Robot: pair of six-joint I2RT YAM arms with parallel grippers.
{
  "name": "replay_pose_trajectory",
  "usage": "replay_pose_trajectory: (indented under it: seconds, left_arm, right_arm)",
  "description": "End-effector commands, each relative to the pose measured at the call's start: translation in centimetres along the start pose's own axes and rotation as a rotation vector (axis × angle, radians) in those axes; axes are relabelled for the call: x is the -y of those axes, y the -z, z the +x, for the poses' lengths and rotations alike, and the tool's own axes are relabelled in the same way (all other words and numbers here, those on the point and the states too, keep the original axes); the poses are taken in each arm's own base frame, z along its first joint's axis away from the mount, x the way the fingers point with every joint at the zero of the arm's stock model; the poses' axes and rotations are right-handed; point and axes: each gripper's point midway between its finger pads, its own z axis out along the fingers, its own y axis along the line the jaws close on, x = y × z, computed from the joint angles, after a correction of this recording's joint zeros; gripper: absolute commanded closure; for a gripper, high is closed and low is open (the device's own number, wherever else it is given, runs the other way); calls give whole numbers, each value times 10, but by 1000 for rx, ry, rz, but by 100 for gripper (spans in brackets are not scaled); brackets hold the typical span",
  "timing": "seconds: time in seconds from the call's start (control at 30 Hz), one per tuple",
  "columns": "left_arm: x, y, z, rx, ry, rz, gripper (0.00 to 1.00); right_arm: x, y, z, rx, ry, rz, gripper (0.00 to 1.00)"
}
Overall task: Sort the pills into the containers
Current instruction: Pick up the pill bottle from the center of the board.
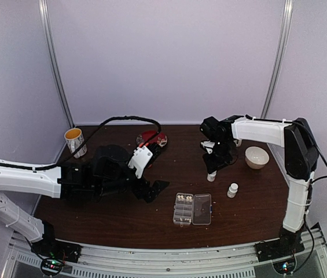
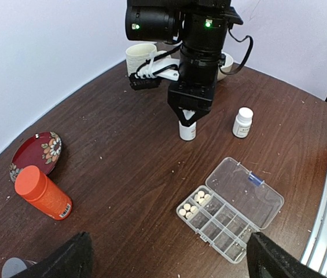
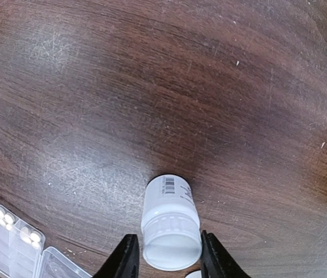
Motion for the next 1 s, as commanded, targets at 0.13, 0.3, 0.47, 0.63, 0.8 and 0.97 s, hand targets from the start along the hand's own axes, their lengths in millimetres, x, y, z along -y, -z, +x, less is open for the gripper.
replay_pose_trajectory:
  seconds: [0.13,0.3,0.47,0.63,0.8,0.97]
  left_arm:
    - [-1,1,-19,55,5,-6,5]
    - [-2,2,-18,51,5,-10,5]
    - [-2,2,-18,49,4,-10,5]
    - [-2,2,-18,48,5,-8,6]
    - [-3,2,-17,47,6,-10,6]
    - [-3,1,-16,42,5,-17,6]
  right_arm:
    - [-2,7,-8,20,-3,7,69]
    - [0,4,-8,12,-2,19,66]
    - [1,2,-7,8,0,28,58]
    - [1,3,-8,12,1,27,62]
    - [0,3,-10,15,5,27,61]
    - [-2,1,-12,16,11,26,56]
